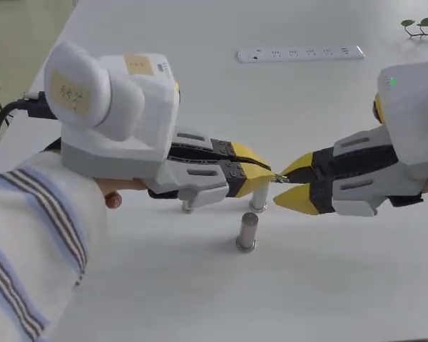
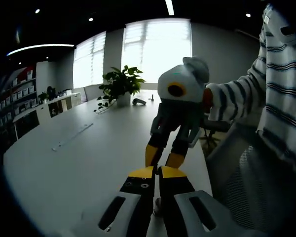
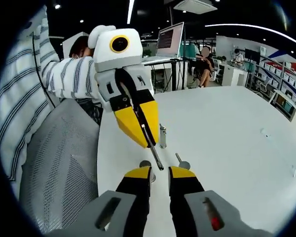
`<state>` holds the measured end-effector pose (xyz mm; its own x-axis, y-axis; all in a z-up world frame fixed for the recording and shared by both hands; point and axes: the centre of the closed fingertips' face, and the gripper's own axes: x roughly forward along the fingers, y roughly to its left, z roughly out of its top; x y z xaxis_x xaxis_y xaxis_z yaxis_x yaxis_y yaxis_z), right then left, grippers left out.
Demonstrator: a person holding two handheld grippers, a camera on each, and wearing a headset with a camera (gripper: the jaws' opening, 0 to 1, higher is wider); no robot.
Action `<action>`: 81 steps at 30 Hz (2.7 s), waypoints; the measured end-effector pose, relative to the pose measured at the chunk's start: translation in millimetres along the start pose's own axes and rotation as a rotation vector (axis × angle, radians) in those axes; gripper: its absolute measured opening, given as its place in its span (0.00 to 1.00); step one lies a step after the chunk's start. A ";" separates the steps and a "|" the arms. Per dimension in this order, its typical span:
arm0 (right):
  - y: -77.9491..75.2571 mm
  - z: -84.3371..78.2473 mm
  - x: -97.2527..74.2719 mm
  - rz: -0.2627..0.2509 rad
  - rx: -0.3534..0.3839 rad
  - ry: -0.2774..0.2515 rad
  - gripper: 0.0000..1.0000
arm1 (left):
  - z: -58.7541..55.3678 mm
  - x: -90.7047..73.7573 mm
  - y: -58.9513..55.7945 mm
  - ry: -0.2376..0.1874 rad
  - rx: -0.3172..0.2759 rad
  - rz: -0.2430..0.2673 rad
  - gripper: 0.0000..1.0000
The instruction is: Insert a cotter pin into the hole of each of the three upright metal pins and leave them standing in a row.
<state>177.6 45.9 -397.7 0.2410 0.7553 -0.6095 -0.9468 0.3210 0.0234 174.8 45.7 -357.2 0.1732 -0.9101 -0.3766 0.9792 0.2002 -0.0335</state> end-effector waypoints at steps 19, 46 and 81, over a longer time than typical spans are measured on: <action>16.3 4.4 -5.3 0.061 -0.008 -0.010 0.00 | -13.1 -3.2 -12.0 0.060 0.038 -0.051 0.00; 37.6 10.8 -8.3 0.124 -0.059 0.008 0.00 | -30.7 -3.2 -21.0 0.114 0.073 -0.088 0.00; 20.4 -34.6 -5.9 0.035 -0.044 -0.013 0.00 | -76.3 8.9 -8.5 0.267 0.085 -0.044 0.21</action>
<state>149.4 28.3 -421.1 0.2096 0.7729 -0.5989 -0.9632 0.2686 0.0094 159.9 63.6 -431.0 0.1075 -0.7870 -0.6075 0.9925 0.1211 0.0188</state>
